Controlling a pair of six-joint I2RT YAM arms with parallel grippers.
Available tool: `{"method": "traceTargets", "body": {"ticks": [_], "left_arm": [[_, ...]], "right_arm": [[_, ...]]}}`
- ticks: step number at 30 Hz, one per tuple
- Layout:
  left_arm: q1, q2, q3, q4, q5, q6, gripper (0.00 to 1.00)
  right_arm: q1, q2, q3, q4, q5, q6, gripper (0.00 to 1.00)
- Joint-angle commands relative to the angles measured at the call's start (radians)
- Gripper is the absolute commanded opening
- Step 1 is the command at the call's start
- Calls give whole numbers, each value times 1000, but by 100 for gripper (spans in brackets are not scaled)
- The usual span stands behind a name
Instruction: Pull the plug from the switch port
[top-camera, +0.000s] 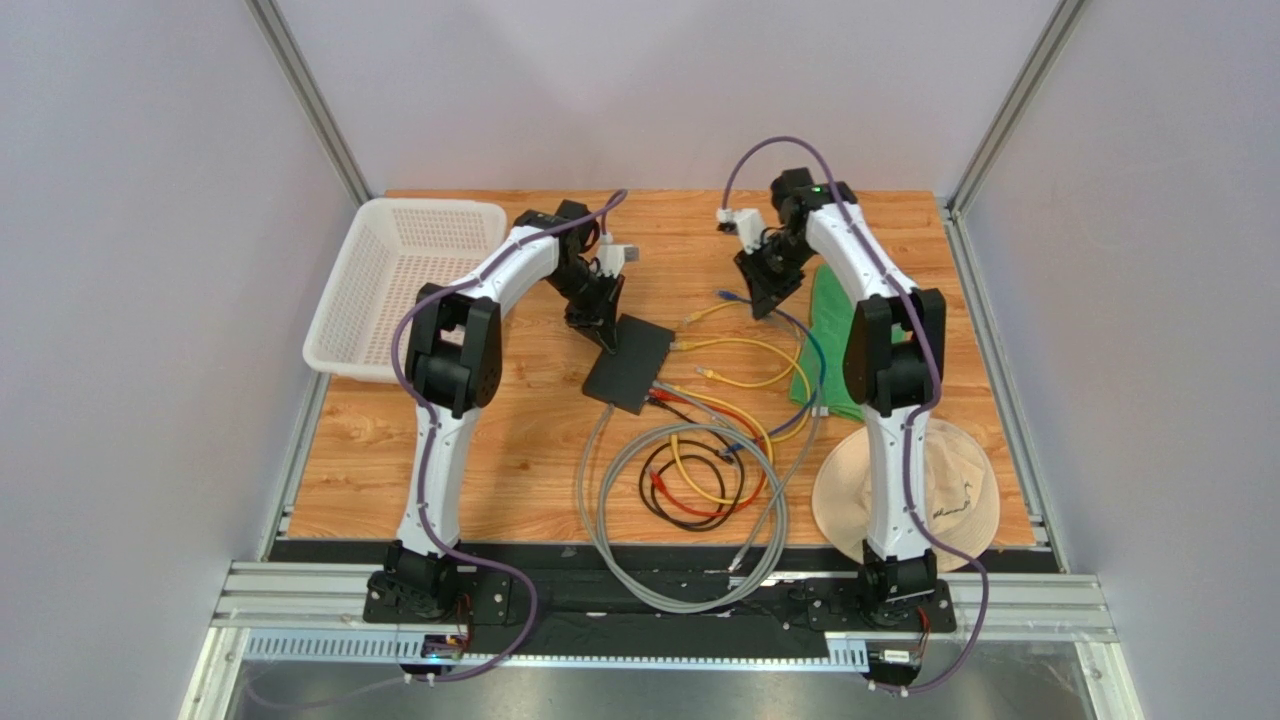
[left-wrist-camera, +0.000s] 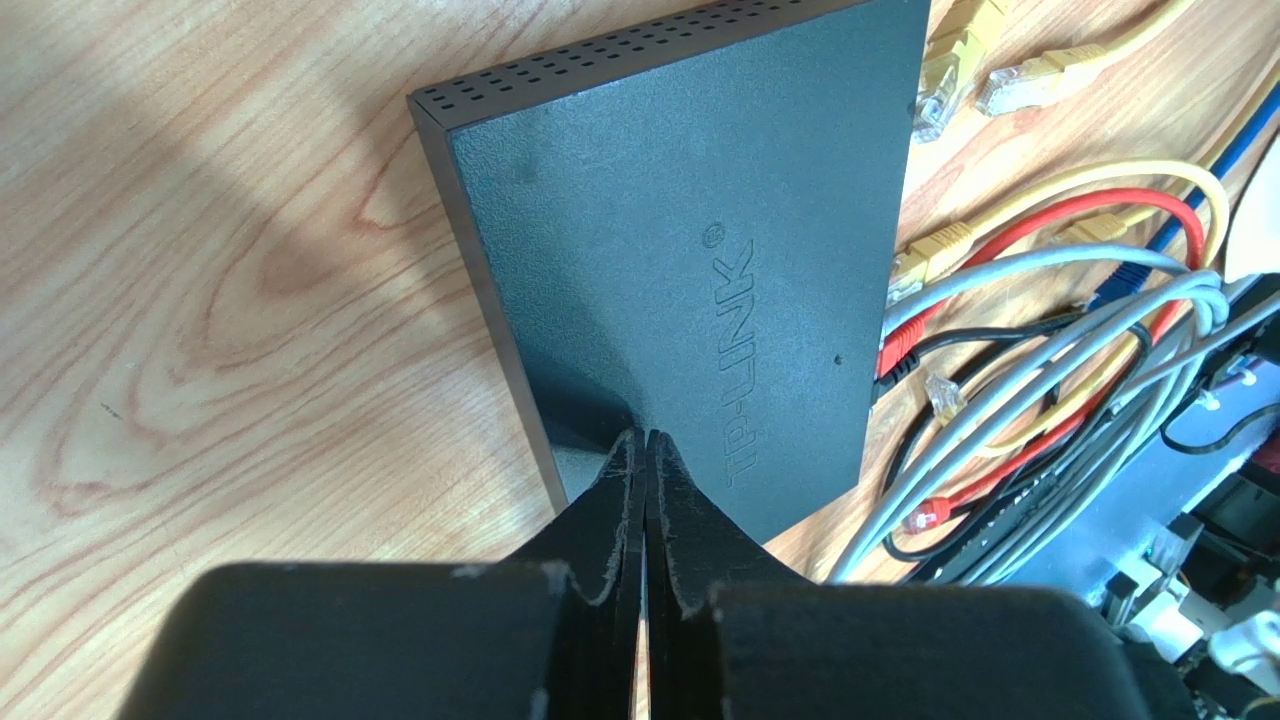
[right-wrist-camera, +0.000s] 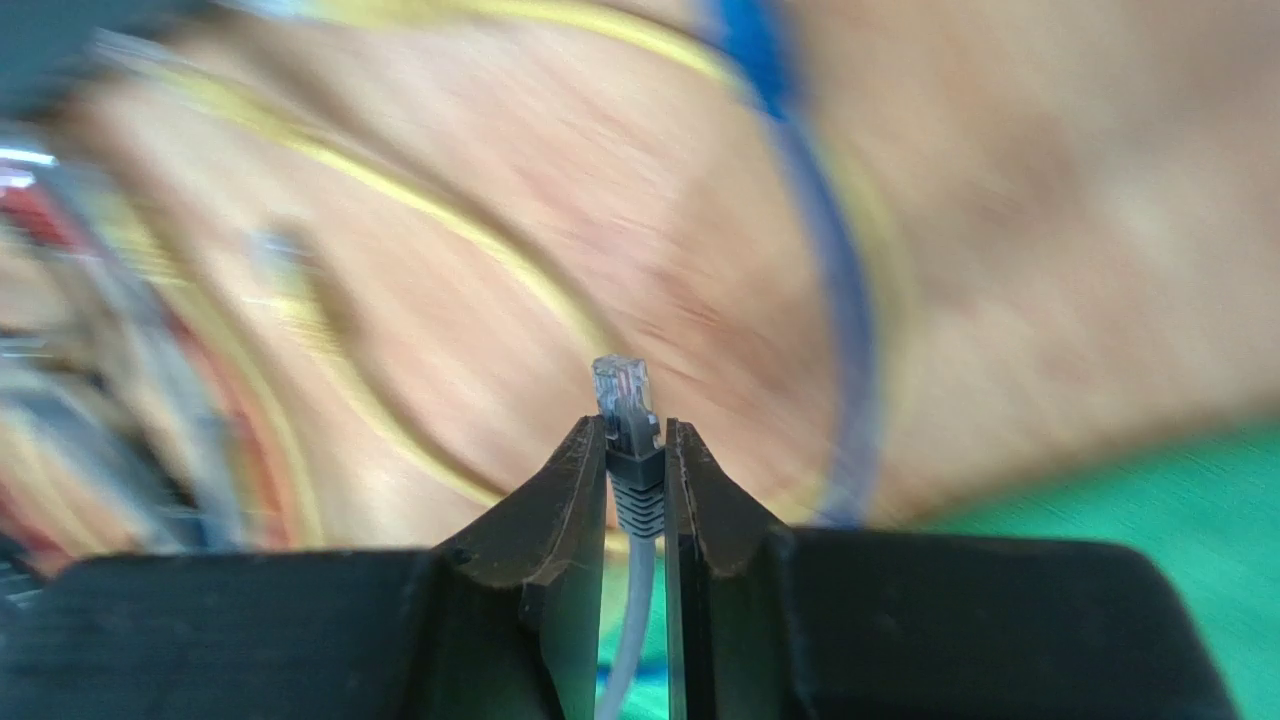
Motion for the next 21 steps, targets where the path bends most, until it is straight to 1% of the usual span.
{"method": "traceTargets", "body": {"ticks": [1,2,4,6,8,11,13,14,15,17,18,19,20,21], "left_arm": [[9,15,40,-7,-30,26,0],[9,15,43,-7,-30,26,0],[9,17,45,-5,-25,25,0],[9,18,48,-9,-22,22,0],[8,17,52,-13,-16,22,0],[12,14,49,-16,-13,22,0],[15,12,46,-15,-11,22,0],[18,12,45,-15,-11,22,0],[20,12,45,-16,-10,22,0],[21,11,45,-18,-11,23,0],[21,11,45,-18,-16,25,0],[21,11,45,-18,-16,25,0],[21,8,45,-16,-21,26,0],[21,5,45,-12,-24,26,0]], "right_arm": [[-68,-42,56,95,248,-173,0],[-86,-37,69,115,298,-178,0],[-91,-19,81,167,338,-180,0],[-90,-7,87,212,422,-152,0],[-90,7,96,292,487,-129,0],[-90,38,153,399,582,-98,0],[-90,59,226,439,596,-107,0],[-90,67,239,445,572,-111,1],[-88,64,239,473,558,-111,18],[-80,55,205,504,585,-83,44],[-77,52,202,501,599,-68,58],[-73,44,193,495,607,-55,64],[-68,29,185,487,593,-16,65],[-68,-15,179,444,561,12,65]]}}
